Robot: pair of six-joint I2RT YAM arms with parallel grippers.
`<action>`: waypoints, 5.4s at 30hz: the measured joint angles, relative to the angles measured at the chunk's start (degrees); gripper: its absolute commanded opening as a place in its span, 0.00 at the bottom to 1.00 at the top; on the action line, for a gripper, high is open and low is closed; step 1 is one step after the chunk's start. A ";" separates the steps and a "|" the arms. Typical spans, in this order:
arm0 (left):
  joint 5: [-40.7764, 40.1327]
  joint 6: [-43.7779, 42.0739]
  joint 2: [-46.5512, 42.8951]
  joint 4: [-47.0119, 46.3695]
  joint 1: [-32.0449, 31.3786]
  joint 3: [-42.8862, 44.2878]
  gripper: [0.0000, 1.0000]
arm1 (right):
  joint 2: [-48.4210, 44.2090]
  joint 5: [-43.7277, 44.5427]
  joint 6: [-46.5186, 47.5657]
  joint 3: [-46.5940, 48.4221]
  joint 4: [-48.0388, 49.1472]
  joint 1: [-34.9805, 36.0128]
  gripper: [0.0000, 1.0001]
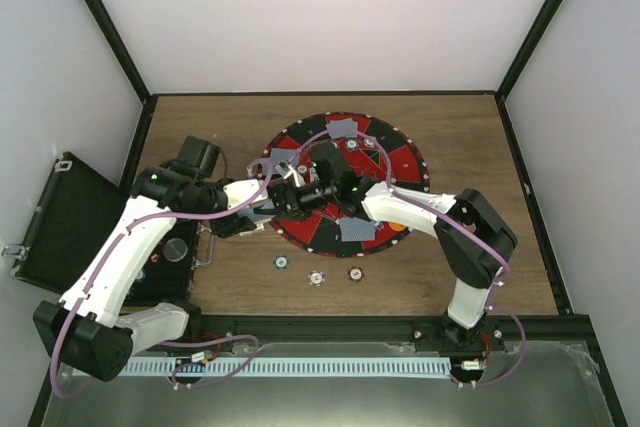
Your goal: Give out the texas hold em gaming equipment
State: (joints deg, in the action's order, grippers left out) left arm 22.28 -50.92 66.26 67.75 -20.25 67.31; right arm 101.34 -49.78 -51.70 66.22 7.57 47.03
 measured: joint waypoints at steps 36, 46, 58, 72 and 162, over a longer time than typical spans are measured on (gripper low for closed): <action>-1.25 -0.07 0.28 0.48 -0.04 -0.04 0.05 | -7.52 -0.07 6.01 -1.88 -7.17 -5.33 0.01; -0.98 -0.09 0.24 0.00 -0.04 -0.04 0.05 | -9.70 2.67 13.25 -0.90 -19.58 -13.00 0.01; -1.03 -0.07 0.24 -0.09 -0.04 -0.04 0.05 | -1.18 37.94 36.22 20.04 -38.77 -16.39 0.01; -1.18 0.00 0.20 -0.04 -0.04 -0.04 0.05 | 8.02 83.01 85.83 1.01 -4.68 -2.82 0.01; 1.49 1.68 0.66 -1.22 -0.37 0.59 0.06 | -0.20 1.77 1.49 1.11 -1.95 -0.63 0.90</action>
State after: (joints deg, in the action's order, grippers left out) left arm 23.77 -49.23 66.92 66.52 -20.62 67.90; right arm 101.14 -48.01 -50.22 67.33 5.63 46.39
